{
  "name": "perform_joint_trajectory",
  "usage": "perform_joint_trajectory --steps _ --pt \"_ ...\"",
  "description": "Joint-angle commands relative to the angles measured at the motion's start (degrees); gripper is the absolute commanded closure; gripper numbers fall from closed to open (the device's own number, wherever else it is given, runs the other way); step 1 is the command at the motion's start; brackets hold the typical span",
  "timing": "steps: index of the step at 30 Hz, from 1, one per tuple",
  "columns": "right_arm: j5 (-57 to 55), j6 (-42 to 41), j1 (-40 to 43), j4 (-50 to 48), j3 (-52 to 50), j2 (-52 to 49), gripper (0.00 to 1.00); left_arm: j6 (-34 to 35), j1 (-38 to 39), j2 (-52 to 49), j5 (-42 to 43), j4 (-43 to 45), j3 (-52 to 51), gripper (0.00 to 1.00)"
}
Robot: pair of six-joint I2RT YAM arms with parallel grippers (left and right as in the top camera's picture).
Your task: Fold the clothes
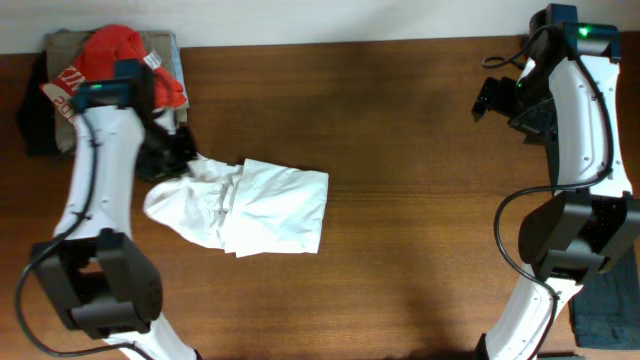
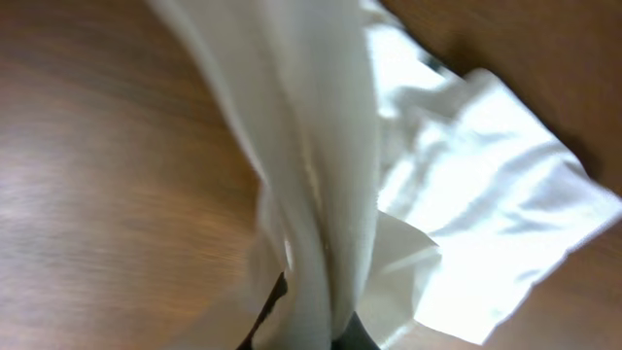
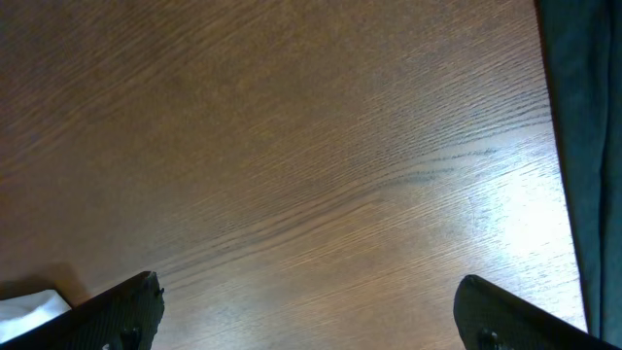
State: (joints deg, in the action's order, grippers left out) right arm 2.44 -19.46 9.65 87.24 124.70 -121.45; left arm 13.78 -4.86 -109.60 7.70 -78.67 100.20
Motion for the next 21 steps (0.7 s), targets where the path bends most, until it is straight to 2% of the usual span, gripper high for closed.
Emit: perform_joint_trajectory --steps 1,6,10,11,13,15,16,17,18,19,20,21 --pt "-0.1 -0.1 -0.3 0.2 0.9 0.5 0.01 0.5 9.9 0.5 1.7 0.2 0.9 0.99" --pt "-0.1 -0.1 -0.3 0.2 0.9 0.5 0.01 3.8 24.0 0.4 2.6 6.8 -3.8 1.0" --pt "-0.1 -0.1 -0.3 0.2 0.9 0.5 0.01 5.3 29.4 0.4 4.9 15.0 -11.8 1.0" --pt "-0.1 -0.1 -0.3 0.2 0.9 0.5 0.01 6.3 31.5 0.4 5.1 17.6 -14.2 0.94" --pt "-0.1 -0.1 -0.3 0.2 0.9 0.5 0.01 6.4 33.4 0.4 5.6 18.5 -15.8 0.91" --pt "-0.1 -0.1 -0.3 0.2 0.9 0.5 0.01 6.4 34.5 0.4 10.0 19.2 -15.8 0.76" --pt "-0.1 -0.1 -0.3 0.2 0.9 0.5 0.01 6.3 35.1 0.4 12.6 19.9 -15.8 0.74" --pt "-0.1 -0.1 -0.3 0.2 0.9 0.5 0.01 6.3 35.6 0.5 15.5 20.6 -15.6 0.63" --pt "-0.1 -0.1 -0.3 0.2 0.9 0.5 0.01 5.0 36.2 0.5 20.0 20.5 -14.5 0.16" --pt "-0.1 -0.1 -0.3 0.2 0.9 0.5 0.01 2.3 36.3 0.7 23.6 20.0 -13.1 0.07" --pt "-0.1 -0.1 -0.3 0.2 0.9 0.5 0.01 -2.6 36.3 1.4 27.7 18.5 -10.5 0.06" --pt "-0.1 -0.1 -0.3 0.2 0.9 0.5 0.01 -3.6 36.0 2.5 23.2 14.8 -7.9 0.06"
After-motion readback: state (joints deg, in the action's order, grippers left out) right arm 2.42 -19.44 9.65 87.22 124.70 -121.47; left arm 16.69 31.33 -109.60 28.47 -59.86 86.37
